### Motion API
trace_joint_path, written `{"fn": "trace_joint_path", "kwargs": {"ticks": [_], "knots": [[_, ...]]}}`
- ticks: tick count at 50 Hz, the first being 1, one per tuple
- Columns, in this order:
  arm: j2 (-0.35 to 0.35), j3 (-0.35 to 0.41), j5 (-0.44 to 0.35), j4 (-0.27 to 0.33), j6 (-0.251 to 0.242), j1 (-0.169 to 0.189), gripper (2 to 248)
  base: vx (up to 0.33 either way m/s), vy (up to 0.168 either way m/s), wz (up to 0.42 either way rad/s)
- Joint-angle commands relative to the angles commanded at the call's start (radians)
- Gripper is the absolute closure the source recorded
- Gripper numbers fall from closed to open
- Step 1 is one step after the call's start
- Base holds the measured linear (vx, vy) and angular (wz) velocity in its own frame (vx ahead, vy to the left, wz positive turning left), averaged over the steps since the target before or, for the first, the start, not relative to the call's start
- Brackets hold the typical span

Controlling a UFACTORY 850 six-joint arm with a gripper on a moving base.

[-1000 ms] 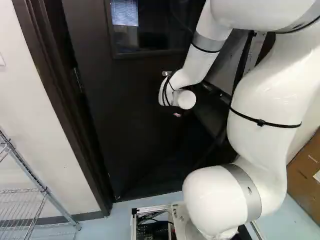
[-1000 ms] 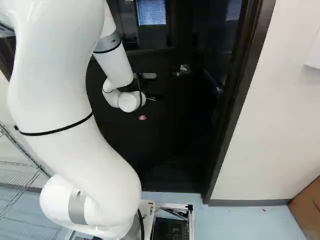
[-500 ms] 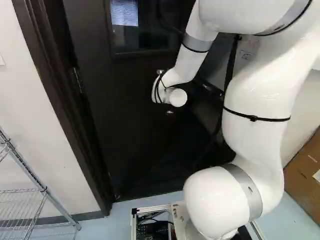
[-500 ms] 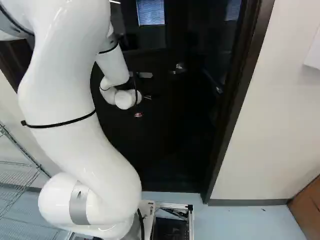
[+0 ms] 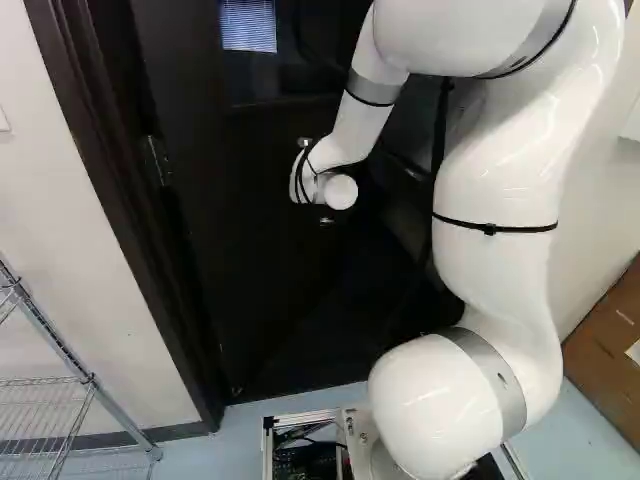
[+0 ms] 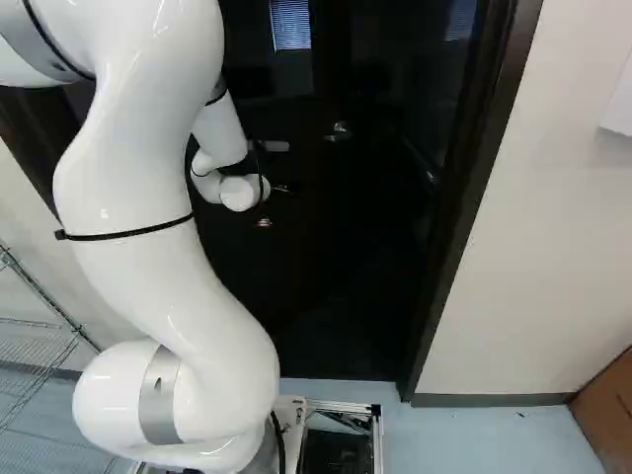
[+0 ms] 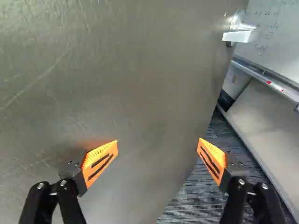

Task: Open the door and move inside

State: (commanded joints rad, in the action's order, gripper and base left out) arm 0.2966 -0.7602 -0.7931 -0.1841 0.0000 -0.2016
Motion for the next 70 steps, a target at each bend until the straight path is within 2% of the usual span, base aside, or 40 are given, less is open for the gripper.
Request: {"fn": "trace_joint_path", "kwargs": {"ticks": [70], "knots": [[0.235,-0.295,0.000,0.006,0.000,-0.152,3,0.000,0.000,0.000]]}}
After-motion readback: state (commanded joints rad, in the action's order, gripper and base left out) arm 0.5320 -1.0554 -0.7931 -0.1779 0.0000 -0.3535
